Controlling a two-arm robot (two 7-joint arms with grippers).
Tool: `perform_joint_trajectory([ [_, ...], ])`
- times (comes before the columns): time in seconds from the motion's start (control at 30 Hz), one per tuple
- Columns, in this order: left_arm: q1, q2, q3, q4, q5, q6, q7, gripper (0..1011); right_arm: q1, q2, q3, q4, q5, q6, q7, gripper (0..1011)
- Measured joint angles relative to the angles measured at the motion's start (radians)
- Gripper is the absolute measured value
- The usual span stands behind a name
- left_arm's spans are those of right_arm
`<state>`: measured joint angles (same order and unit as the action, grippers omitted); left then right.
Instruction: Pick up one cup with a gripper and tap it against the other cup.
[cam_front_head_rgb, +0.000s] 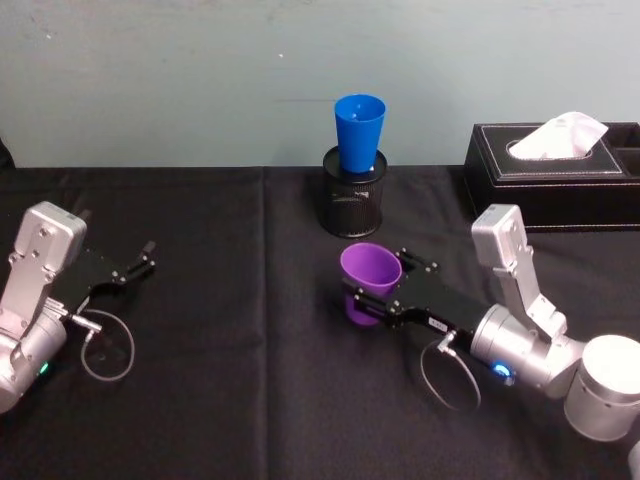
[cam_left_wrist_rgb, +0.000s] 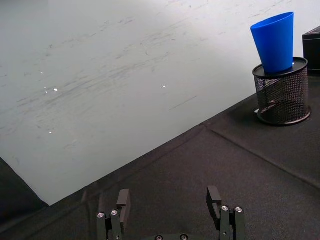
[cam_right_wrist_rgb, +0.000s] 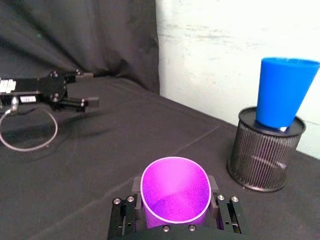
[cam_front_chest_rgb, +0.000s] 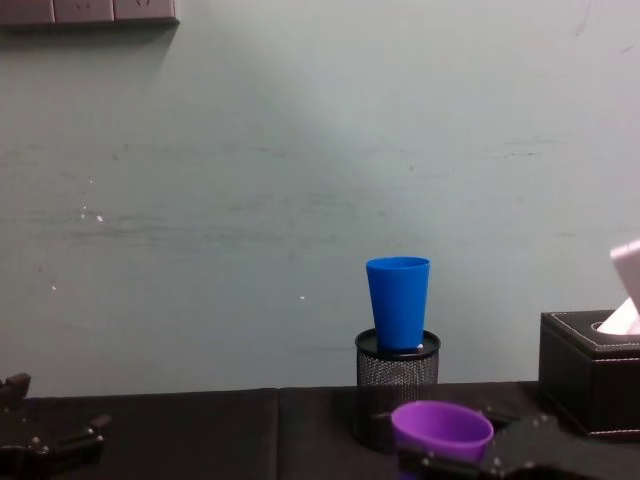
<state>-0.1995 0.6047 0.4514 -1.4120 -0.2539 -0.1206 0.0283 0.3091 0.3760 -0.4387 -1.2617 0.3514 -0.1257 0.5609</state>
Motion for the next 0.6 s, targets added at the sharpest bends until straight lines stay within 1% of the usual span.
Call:
perform_joint_trajectory([
  [0.1, 0.0, 0.0, 0.0, 0.0, 0.0, 0.0, 0.0, 1000, 0.002, 0.009, 0.006, -0.034, 0.007, 0.033, -0.004, 733],
  [0.23, 0.0, 0.0, 0.0, 0.0, 0.0, 0.0, 0.0, 1000, 0.014, 0.027, 0.017, -0.086, 0.028, 0.088, -0.004, 733],
  [0.27, 0.0, 0.0, 0.0, 0.0, 0.0, 0.0, 0.0, 1000, 0.014, 0.027, 0.017, -0.086, 0.028, 0.088, -0.004, 733],
  [0.37, 0.0, 0.0, 0.0, 0.0, 0.0, 0.0, 0.0, 1000, 0.029, 0.039, 0.024, -0.118, 0.05, 0.129, -0.003, 734],
  [0.43, 0.0, 0.0, 0.0, 0.0, 0.0, 0.0, 0.0, 1000, 0.039, 0.046, 0.027, -0.136, 0.062, 0.147, -0.003, 733],
  [0.6, 0.0, 0.0, 0.0, 0.0, 0.0, 0.0, 0.0, 1000, 0.057, 0.06, 0.026, -0.158, 0.074, 0.163, -0.002, 733],
])
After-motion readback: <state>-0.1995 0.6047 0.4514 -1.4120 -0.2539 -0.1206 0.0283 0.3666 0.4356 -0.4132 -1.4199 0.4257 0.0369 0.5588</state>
